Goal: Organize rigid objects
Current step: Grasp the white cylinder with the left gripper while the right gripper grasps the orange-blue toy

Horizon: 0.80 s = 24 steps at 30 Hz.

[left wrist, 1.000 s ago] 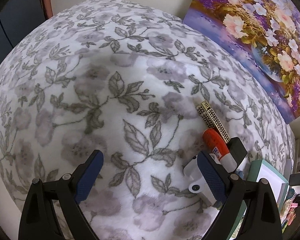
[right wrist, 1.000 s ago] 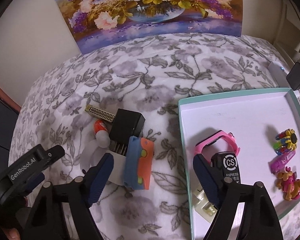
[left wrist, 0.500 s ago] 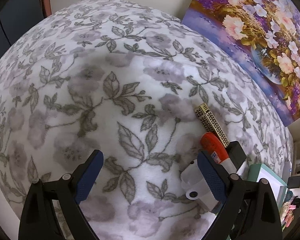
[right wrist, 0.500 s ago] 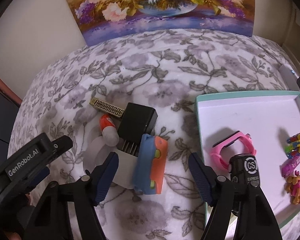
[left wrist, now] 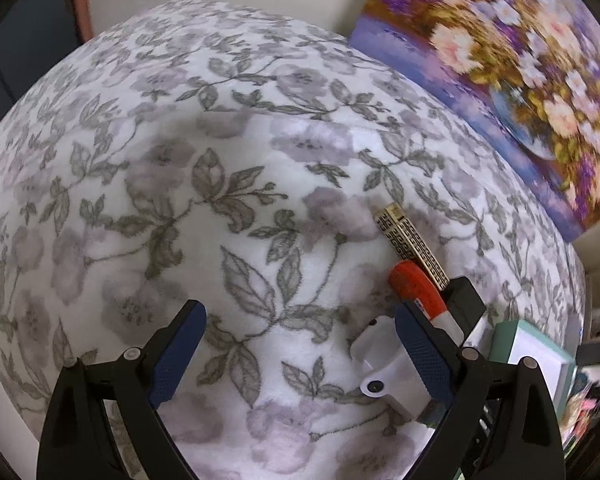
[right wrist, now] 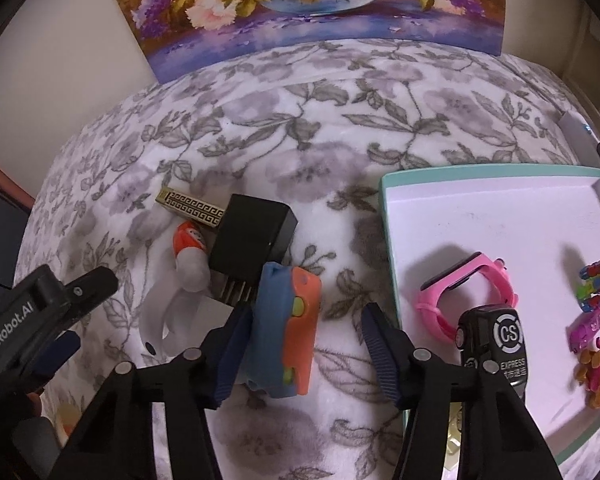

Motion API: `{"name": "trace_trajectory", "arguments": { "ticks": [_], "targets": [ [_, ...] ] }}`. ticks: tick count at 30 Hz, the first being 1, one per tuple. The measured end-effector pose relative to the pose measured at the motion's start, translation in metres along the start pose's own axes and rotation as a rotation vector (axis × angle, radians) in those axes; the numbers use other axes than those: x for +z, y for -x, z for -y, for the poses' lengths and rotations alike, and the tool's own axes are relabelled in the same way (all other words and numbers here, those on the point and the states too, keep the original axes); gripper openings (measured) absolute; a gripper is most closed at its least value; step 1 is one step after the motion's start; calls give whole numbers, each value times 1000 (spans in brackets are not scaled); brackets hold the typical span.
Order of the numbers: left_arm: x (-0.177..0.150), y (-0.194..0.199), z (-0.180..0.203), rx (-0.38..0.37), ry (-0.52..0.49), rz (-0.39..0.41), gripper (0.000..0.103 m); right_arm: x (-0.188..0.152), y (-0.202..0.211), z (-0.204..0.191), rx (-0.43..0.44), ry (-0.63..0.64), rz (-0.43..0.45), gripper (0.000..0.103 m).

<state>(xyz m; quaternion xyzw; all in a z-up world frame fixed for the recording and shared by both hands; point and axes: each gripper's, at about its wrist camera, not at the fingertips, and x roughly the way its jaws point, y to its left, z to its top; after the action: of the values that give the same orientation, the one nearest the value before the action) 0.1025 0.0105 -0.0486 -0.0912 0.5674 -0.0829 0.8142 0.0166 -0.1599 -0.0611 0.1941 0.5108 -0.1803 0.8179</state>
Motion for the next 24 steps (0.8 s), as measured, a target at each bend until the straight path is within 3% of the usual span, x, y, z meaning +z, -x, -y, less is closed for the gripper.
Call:
{"name": "trace_trajectory", "arguments": {
  "ticks": [2, 11, 16, 19, 24],
  "targets": [
    [0, 1, 6, -6, -32, 1, 96, 0, 1, -1, 8, 2, 0, 52],
    [-9, -3, 32, -46, -153, -52, 96, 4, 7, 10, 11, -26, 7, 51],
    [-11, -7, 34, -56, -165, -66, 95, 4, 8, 13, 11, -26, 6, 51],
    [-11, -7, 33, -60, -162, -68, 78, 4, 8, 12, 8, -23, 4, 51],
    [-11, -4, 38, -71, -185, -57, 68, 3, 10, 9, -22, -1, 0, 51]
  ]
}}
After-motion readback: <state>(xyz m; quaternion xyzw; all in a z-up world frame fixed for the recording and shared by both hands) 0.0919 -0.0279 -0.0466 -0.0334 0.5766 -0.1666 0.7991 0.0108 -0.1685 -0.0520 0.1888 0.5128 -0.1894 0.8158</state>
